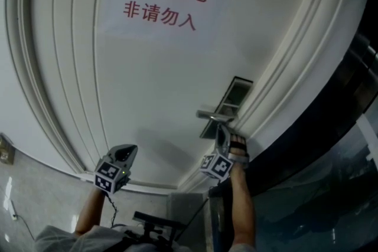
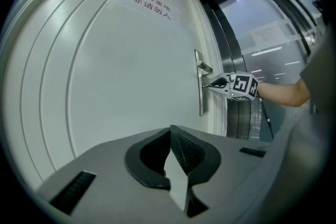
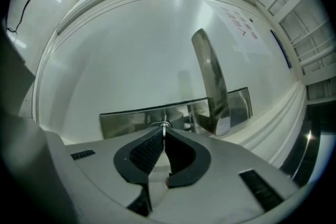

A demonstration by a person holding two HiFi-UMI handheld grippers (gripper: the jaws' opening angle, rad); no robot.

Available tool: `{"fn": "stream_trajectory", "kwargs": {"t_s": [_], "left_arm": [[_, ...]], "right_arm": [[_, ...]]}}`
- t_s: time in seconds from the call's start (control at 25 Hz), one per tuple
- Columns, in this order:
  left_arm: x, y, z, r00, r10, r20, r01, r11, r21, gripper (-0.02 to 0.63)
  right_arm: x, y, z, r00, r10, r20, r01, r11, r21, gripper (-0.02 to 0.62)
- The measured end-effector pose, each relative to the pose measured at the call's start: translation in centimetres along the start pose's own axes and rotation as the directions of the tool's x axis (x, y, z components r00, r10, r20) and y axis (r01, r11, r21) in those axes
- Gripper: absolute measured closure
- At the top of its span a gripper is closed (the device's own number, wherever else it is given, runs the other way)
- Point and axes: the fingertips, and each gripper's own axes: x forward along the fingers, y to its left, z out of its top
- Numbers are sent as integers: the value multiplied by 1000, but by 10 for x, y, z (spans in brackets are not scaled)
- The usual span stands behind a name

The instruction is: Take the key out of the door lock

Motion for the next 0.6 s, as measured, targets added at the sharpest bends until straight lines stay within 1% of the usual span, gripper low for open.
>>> {"fn": "stream_trajectory", "kwargs": {"t_s": [0.24,0.48,0.6], "left_arm": [[-4,1,-2,1000,7,0,-7,1000,-5,601],[-7,3,-4,1000,13,0,-13,1000,-10,601],[-7,3,-4,1000,9,0,-9,1000,-9,601]], "right_arm": [[0,-2,-1,1000,1,-7,-1,1000,-18,575],[-1,-1,0,1000,-7,-12,6,998,-57,575],[-2,-1,1,1000,-3,-13,2,999,-50,576]]}}
